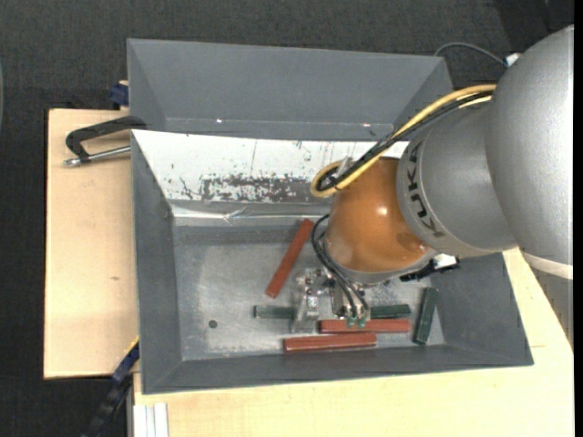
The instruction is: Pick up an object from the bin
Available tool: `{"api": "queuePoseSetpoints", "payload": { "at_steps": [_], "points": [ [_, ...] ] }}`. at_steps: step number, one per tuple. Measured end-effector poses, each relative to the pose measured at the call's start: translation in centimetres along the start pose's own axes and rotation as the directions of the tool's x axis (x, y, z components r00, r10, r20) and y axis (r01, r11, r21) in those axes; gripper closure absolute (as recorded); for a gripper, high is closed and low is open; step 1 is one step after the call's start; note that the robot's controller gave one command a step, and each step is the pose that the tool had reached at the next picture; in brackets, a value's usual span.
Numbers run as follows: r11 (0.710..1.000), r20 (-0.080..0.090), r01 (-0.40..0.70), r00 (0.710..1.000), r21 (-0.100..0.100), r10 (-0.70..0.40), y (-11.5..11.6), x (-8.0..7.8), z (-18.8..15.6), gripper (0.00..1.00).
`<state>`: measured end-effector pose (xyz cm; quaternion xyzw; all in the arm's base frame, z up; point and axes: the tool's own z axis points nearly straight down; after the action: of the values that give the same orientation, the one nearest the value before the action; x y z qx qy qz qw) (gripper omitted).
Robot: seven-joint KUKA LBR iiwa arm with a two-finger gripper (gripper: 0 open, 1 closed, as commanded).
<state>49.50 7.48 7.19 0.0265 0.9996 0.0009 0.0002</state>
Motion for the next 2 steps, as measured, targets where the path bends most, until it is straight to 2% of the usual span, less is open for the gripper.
{"api": "queuePoseSetpoints", "payload": {
  "at_steps": [1, 2],
  "points": [
    [1.0, 0.0, 0.0, 1.0, 0.0, 0.0, 0.0, 0.0, 0.0, 1.0],
    [1.0, 0.003, -0.026, 1.0, 0.0, 0.026, 0.7, -1.4, -12.1, 1.0]
  ]
}}
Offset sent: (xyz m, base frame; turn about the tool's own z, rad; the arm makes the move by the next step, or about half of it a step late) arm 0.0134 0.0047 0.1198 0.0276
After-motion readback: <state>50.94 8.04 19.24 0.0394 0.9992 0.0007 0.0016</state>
